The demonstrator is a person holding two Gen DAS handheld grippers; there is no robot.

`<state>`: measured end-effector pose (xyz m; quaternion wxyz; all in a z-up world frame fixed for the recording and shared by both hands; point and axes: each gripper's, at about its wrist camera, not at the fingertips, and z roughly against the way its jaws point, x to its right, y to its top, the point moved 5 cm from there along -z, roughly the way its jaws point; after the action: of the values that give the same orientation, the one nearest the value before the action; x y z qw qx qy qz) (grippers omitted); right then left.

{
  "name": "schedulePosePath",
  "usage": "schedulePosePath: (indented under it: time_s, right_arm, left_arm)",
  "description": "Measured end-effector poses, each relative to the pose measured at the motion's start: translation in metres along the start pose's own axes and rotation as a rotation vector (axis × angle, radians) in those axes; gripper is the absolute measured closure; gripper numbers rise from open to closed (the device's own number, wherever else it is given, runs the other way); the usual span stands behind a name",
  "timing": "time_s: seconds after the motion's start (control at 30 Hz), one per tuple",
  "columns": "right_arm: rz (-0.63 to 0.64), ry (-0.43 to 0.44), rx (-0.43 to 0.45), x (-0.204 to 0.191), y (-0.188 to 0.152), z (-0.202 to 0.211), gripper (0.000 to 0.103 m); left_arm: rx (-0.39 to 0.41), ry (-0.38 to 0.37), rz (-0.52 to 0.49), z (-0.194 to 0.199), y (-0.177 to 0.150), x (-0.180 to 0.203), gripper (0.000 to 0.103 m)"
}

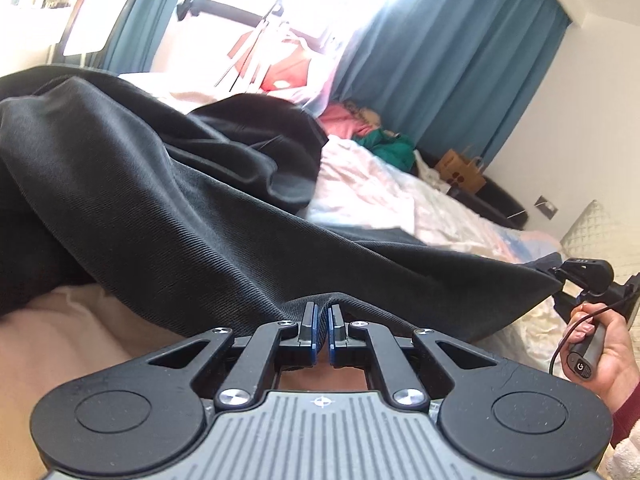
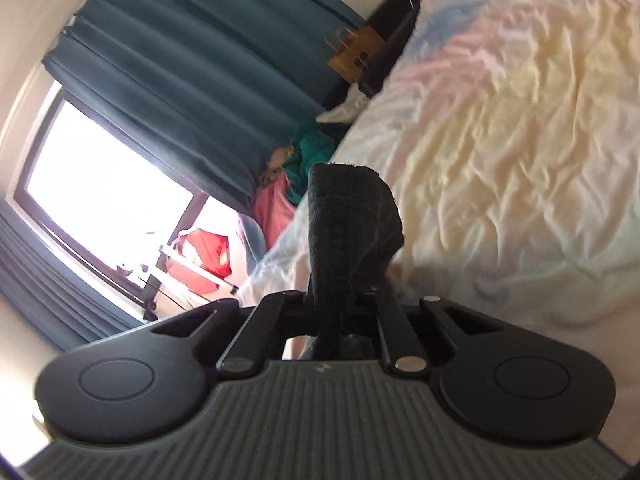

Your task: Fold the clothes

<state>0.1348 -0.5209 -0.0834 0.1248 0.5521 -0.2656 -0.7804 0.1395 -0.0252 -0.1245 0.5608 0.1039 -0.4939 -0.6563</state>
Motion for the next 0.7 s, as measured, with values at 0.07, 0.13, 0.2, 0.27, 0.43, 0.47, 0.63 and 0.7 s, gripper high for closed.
schedulePosePath:
  time_s: [0.07,0.13,0.2,0.27,0.43,0.47,0.63,0.7]
  right_arm:
    - [0.023,-0.006,0.059,-0.003,0.011,0.015,0.093]
    - [0.024,-0.048,0.066,0.008,0.020,0.022,0.093]
    - [-0.008,-0.103,0.001,0.030,0.018,0.017,0.093]
    - [-0.055,-0.163,-0.087,0.054,0.011,0.007,0.093]
    - [-0.179,-0.255,-0.213,0.095,-0.008,-0.005,0.093]
    - [-0.198,-0.257,-0.220,0.098,-0.011,-0.004,0.093]
    - [-0.161,-0.276,-0.236,0.094,-0.019,0.003,0.092]
    - [-0.164,-0.277,-0.240,0.096,-0.019,0.004,0.092]
  left_arm:
    - [0.000,-0.020,-0.014,0.001,0.000,0.003,0.097]
    - [-0.016,-0.027,-0.025,0.001,-0.002,0.006,0.097]
    - [-0.042,-0.018,-0.038,-0.002,-0.005,0.008,0.096]
    - [-0.070,-0.006,-0.047,-0.006,-0.008,0.008,0.096]
    - [-0.125,0.013,-0.030,-0.012,-0.013,0.004,0.093]
    - [-0.129,0.017,-0.002,-0.008,-0.012,0.000,0.091]
    - [-0.138,0.036,0.165,0.018,-0.011,-0.022,0.049]
    - [-0.141,0.044,0.232,0.028,-0.010,-0.031,0.039]
